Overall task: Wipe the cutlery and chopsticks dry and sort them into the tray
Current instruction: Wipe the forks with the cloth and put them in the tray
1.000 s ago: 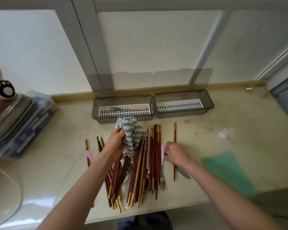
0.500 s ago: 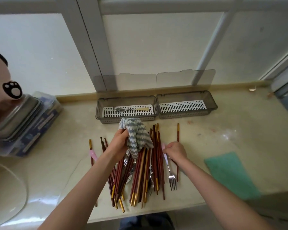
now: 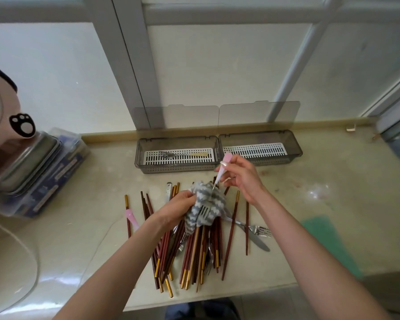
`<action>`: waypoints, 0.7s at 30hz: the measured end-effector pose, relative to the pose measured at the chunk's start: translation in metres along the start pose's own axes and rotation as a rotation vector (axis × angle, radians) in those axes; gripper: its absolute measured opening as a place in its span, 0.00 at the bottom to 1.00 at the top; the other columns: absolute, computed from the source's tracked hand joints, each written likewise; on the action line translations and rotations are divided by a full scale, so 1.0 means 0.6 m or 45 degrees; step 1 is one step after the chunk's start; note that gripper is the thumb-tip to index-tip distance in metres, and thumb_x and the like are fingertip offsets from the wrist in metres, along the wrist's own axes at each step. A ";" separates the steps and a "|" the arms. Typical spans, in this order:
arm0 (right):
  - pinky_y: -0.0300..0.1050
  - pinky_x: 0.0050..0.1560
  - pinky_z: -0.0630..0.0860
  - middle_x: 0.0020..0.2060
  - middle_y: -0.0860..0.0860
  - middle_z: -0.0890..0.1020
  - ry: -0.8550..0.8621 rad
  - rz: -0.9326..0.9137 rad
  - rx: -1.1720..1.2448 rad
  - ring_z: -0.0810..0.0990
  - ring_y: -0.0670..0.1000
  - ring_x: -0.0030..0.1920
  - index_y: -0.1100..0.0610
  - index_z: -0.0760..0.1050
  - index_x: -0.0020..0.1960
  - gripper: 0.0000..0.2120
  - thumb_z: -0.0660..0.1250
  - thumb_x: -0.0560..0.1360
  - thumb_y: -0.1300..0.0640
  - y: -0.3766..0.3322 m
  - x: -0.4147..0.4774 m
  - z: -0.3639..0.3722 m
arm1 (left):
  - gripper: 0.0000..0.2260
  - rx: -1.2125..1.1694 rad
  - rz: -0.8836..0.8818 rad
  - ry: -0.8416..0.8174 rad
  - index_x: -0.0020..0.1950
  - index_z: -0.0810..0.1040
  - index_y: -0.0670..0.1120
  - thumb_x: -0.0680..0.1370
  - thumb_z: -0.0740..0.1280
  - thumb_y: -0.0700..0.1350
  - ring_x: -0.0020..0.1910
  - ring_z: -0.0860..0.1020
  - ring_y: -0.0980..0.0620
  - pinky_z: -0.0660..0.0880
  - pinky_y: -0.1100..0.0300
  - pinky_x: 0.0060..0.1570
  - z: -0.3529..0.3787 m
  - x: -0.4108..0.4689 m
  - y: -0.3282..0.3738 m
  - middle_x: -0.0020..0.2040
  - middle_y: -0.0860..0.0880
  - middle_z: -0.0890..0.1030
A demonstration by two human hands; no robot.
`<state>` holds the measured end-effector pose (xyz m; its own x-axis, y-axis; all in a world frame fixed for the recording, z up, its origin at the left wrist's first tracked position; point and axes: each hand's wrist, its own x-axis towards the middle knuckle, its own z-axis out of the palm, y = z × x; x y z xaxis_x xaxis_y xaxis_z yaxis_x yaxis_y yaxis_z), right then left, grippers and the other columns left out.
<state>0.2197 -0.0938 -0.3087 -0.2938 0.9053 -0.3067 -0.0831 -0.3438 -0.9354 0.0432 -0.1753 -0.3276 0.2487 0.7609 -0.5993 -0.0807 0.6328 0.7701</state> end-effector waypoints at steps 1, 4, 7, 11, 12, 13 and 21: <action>0.40 0.27 0.75 0.40 0.61 0.83 -0.020 -0.017 -0.013 0.78 0.53 0.30 0.58 0.69 0.38 0.10 0.64 0.76 0.65 -0.002 0.001 0.007 | 0.08 0.065 0.010 0.005 0.49 0.75 0.39 0.79 0.60 0.42 0.37 0.81 0.53 0.77 0.63 0.37 0.002 0.000 0.004 0.41 0.45 0.81; 0.41 0.27 0.75 0.39 0.61 0.83 -0.036 -0.044 -0.073 0.79 0.54 0.30 0.58 0.68 0.42 0.07 0.63 0.77 0.64 0.001 0.004 0.020 | 0.09 0.224 0.098 0.117 0.42 0.76 0.39 0.79 0.59 0.37 0.37 0.77 0.47 0.74 0.58 0.40 0.006 0.003 0.010 0.39 0.43 0.79; 0.41 0.27 0.76 0.36 0.61 0.83 0.020 -0.088 -0.089 0.79 0.55 0.29 0.60 0.67 0.46 0.04 0.62 0.78 0.65 0.004 0.009 0.022 | 0.10 0.281 0.134 0.220 0.40 0.76 0.39 0.79 0.59 0.36 0.41 0.74 0.43 0.71 0.52 0.43 0.010 0.004 0.009 0.40 0.39 0.77; 0.41 0.27 0.76 0.35 0.60 0.82 0.068 -0.182 -0.115 0.78 0.54 0.28 0.60 0.68 0.46 0.03 0.62 0.78 0.65 -0.008 0.017 0.029 | 0.09 0.278 0.145 0.292 0.39 0.76 0.41 0.78 0.61 0.36 0.39 0.78 0.46 0.76 0.56 0.43 0.008 0.002 0.019 0.38 0.42 0.79; 0.41 0.27 0.76 0.35 0.60 0.82 0.082 -0.198 -0.106 0.78 0.54 0.28 0.60 0.69 0.46 0.03 0.61 0.78 0.65 -0.012 0.018 0.031 | 0.09 0.272 0.151 0.297 0.39 0.76 0.41 0.78 0.62 0.37 0.37 0.78 0.49 0.77 0.58 0.41 0.006 0.002 0.022 0.37 0.44 0.79; 0.41 0.27 0.75 0.35 0.60 0.82 0.101 -0.215 -0.096 0.78 0.53 0.28 0.59 0.69 0.46 0.04 0.61 0.78 0.65 -0.014 0.020 0.033 | 0.09 0.256 0.152 0.297 0.39 0.76 0.41 0.78 0.62 0.37 0.36 0.79 0.50 0.77 0.60 0.39 0.003 0.003 0.025 0.36 0.45 0.80; 0.39 0.25 0.73 0.34 0.57 0.81 0.403 -0.397 -0.051 0.77 0.49 0.26 0.57 0.68 0.45 0.06 0.61 0.78 0.65 -0.036 0.031 0.036 | 0.10 0.060 0.092 0.329 0.41 0.79 0.39 0.79 0.61 0.39 0.30 0.81 0.55 0.76 0.64 0.30 -0.018 -0.005 0.029 0.33 0.46 0.81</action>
<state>0.1954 -0.0750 -0.2902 0.0461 0.9981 -0.0417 -0.0825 -0.0378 -0.9959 0.0306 -0.1650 -0.3151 -0.0111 0.8189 -0.5739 -0.0427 0.5730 0.8184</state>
